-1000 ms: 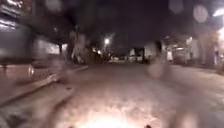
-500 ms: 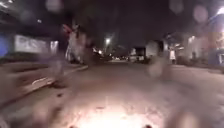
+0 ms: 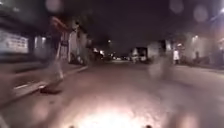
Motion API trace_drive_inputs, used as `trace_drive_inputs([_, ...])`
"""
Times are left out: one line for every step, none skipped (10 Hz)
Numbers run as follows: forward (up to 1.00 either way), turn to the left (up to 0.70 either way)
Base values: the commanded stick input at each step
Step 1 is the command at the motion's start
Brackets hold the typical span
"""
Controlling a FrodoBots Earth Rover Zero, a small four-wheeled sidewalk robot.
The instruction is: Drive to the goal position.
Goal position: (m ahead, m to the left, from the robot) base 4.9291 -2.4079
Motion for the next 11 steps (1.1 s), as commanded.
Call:
trace_drive_inputs([0.7, 0.02])
trace_drive_inputs([0.7, 0.02])
trace_drive_inputs([0.7, 0.02])
trace_drive_inputs([0.7, 0.05])
trace_drive_inputs([0.7, 0.01])
trace_drive_inputs([0.7, 0.07])
trace_drive_inputs([0.7, 0.01])
trace_drive_inputs([0.7, 0.0])
trace_drive_inputs([0.7, 0.0])
trace_drive_inputs([0.7, 0.0])
trace_drive_inputs([0.7, 0.0])
